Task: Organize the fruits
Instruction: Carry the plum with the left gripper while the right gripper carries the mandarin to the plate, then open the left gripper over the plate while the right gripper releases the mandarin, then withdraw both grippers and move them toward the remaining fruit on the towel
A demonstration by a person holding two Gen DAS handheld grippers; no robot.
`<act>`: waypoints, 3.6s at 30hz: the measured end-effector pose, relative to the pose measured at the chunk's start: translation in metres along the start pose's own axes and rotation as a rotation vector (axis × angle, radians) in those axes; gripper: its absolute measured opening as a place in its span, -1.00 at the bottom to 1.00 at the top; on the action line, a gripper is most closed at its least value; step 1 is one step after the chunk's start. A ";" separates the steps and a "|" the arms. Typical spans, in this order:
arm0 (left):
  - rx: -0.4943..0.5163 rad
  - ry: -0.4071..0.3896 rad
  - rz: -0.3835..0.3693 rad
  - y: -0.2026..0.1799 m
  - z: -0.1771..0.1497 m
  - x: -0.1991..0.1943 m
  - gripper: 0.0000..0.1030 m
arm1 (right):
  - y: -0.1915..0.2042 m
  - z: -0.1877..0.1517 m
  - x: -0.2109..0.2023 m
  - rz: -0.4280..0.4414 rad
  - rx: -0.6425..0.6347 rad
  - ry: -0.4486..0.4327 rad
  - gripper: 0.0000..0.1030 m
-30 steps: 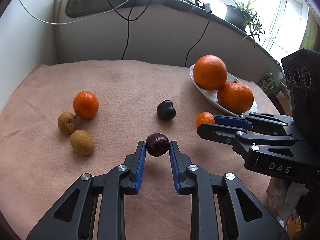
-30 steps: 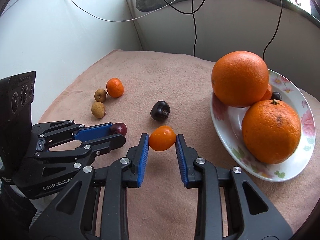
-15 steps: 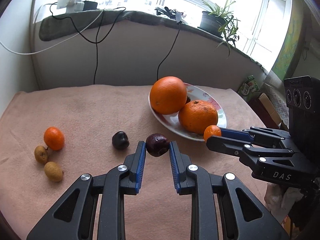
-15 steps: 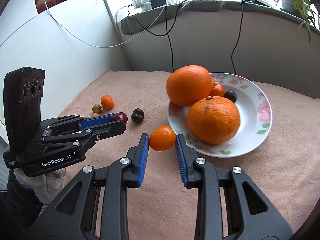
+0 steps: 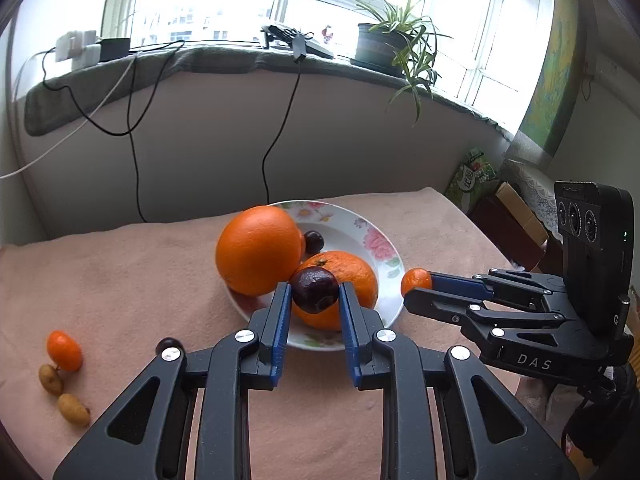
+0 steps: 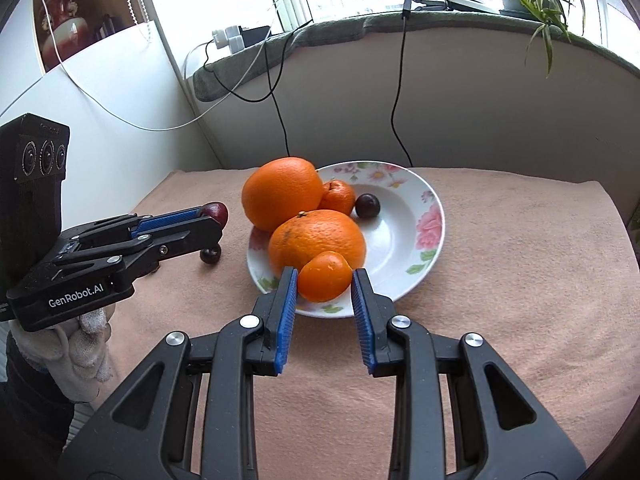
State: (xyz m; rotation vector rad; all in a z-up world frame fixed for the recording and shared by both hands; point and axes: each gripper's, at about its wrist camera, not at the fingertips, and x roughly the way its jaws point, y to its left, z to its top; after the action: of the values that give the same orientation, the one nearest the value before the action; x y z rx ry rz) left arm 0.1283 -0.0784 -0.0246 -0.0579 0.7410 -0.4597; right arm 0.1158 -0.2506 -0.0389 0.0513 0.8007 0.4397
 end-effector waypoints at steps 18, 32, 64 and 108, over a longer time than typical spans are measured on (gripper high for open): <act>0.100 0.049 -0.014 -0.047 0.038 0.062 -0.56 | -0.040 0.014 0.018 -0.042 0.026 0.001 -0.44; 0.082 0.067 0.012 -0.038 0.050 0.082 -0.56 | -0.049 0.027 0.035 -0.060 0.019 0.010 -0.44; 0.076 0.056 0.035 -0.034 0.054 0.078 -0.02 | -0.044 0.033 0.031 -0.101 -0.017 -0.015 0.24; -0.001 -0.119 0.157 -0.016 0.034 -0.033 0.55 | 0.016 0.017 -0.009 -0.112 -0.079 -0.035 0.88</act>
State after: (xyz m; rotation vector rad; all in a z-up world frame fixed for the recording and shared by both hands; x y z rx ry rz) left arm 0.1238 -0.0828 0.0252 -0.0277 0.6237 -0.3028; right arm 0.1169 -0.2375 -0.0175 -0.0590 0.7473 0.3627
